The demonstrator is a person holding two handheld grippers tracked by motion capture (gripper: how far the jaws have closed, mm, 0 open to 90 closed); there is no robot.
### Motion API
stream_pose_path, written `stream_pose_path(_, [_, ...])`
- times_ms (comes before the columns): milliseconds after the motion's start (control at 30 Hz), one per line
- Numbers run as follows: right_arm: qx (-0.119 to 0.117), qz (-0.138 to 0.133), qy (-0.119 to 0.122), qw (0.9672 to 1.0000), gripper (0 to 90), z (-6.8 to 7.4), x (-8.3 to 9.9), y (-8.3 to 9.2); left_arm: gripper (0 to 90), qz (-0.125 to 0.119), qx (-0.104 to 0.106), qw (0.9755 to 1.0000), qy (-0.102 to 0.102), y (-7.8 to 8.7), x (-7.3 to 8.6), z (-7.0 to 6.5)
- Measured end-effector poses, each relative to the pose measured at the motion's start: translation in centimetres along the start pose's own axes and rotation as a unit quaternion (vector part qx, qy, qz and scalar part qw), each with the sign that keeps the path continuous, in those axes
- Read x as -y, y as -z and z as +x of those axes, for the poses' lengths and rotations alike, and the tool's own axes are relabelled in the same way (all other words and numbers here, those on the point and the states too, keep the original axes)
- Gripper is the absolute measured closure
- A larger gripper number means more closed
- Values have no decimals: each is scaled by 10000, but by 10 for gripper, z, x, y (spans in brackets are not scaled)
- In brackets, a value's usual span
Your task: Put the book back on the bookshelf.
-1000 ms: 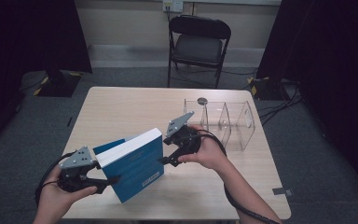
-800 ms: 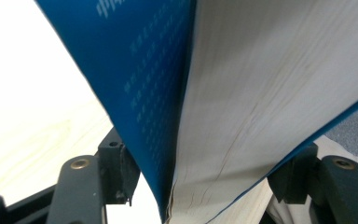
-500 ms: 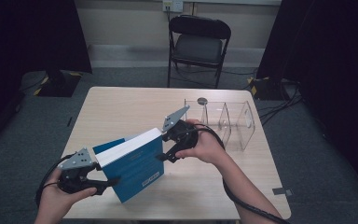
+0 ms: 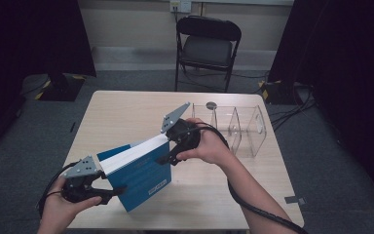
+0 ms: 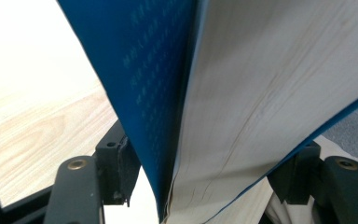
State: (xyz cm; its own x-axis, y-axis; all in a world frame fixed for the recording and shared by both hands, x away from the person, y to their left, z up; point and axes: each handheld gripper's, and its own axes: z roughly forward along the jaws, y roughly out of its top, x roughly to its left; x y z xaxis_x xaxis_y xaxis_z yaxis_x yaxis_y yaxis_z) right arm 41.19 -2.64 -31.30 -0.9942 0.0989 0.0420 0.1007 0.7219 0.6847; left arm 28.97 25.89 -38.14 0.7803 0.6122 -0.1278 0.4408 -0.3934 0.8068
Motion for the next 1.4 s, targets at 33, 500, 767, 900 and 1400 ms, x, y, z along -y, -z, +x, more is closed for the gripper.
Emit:
stream_pose_path(33, [-17,6,42,10000,280,0,-2,-1,353,9,6,10000,16,0,0,0])
stream_pose_path(500, [-123,147,325,9993,344,0,-10,-4,366,41,-6,10000,24,-3,2,0])
stream_pose_path(767, [-171,257,449,9985,367,0,-10,-1,371,96,-3,10000,-12,-7,4,1])
stream_pose_path(900, [-160,254,481,9984,359,1,-10,-2,373,91,14,10000,-15,-7,4,1])
stream_pose_path(1400, [-192,185,437,9987,610,9,-6,8,369,-54,-249,9994,227,-5,15,16])
